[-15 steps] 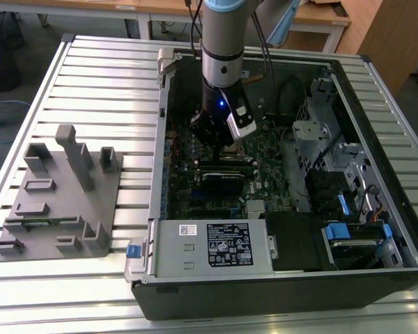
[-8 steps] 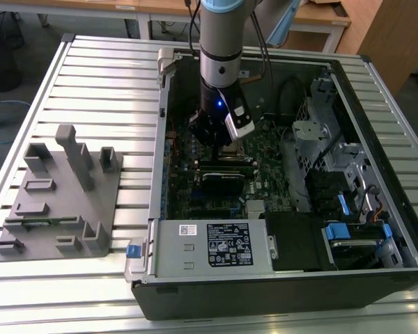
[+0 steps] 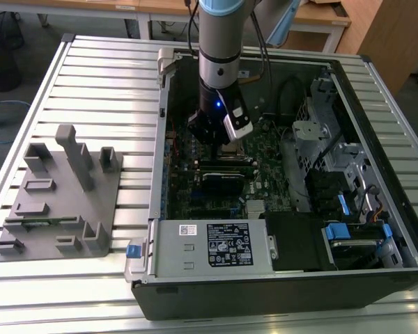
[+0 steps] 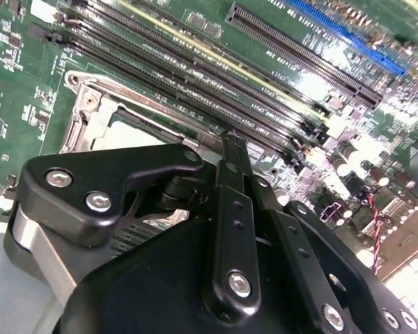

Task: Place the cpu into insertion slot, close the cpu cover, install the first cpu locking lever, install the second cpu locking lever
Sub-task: 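Install the second cpu locking lever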

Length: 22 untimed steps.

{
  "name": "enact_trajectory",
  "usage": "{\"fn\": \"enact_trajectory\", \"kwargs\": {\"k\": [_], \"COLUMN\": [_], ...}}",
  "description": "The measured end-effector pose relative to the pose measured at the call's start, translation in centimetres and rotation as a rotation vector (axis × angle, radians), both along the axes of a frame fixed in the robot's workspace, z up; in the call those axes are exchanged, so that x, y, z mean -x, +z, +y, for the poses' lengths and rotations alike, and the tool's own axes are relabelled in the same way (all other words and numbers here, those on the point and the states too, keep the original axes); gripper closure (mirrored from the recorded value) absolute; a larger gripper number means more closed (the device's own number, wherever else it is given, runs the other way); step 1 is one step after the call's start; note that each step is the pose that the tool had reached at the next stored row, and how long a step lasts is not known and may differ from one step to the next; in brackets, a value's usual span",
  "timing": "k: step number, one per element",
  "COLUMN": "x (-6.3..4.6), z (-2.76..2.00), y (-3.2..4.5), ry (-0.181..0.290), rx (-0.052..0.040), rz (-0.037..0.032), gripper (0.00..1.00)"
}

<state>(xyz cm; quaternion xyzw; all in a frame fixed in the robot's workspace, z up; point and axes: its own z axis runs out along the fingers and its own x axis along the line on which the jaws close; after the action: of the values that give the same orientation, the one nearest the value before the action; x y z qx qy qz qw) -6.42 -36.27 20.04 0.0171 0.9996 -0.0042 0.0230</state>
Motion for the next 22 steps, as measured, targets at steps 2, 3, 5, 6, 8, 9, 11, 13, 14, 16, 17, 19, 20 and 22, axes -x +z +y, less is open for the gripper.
{"fn": "enact_trajectory", "kwargs": {"k": [2,3,5,6,8,9,11,13,14,16,17,19,20,22], "x": [0.08,0.15,0.32,0.40,0.51,0.55,0.56,0.58,0.59,0.59,0.61,0.63,0.65,0.68], "z": [0.00,0.00,0.00,0.00,-0.01,-0.01,0.01,0.01,0.00,0.01,0.00,-0.01,-0.04,-0.09], "y": [-0.02,-0.05,-0.12,-0.15,-0.23,-0.26,-0.38,-0.38,-0.37,-0.37,-0.37,-0.37,-0.38,-0.38], "ry": [0.000,0.000,0.000,0.000,0.000,0.000,0.000,0.000,0.000,0.000,0.000,0.000,0.000,0.000], "rx": [-0.0048,-0.0061,-0.0069,-0.0070,-0.0075,-0.0083,-0.0112,-0.0124,-0.0131,-0.0139,-0.0142,-0.0143,-0.0145,-0.0147], "rz": [0.0000,-0.0001,-0.0003,-0.0002,-0.0002,-0.0003,-0.0012,-0.0006,-0.0005,-0.0005,-0.0005,-0.0005,-0.0006,-0.0006], "gripper": [0.89,0.89,0.89,0.89,0.89,0.89,0.89,0.89,0.89,0.89,0.89,0.89,0.89,0.89]}}
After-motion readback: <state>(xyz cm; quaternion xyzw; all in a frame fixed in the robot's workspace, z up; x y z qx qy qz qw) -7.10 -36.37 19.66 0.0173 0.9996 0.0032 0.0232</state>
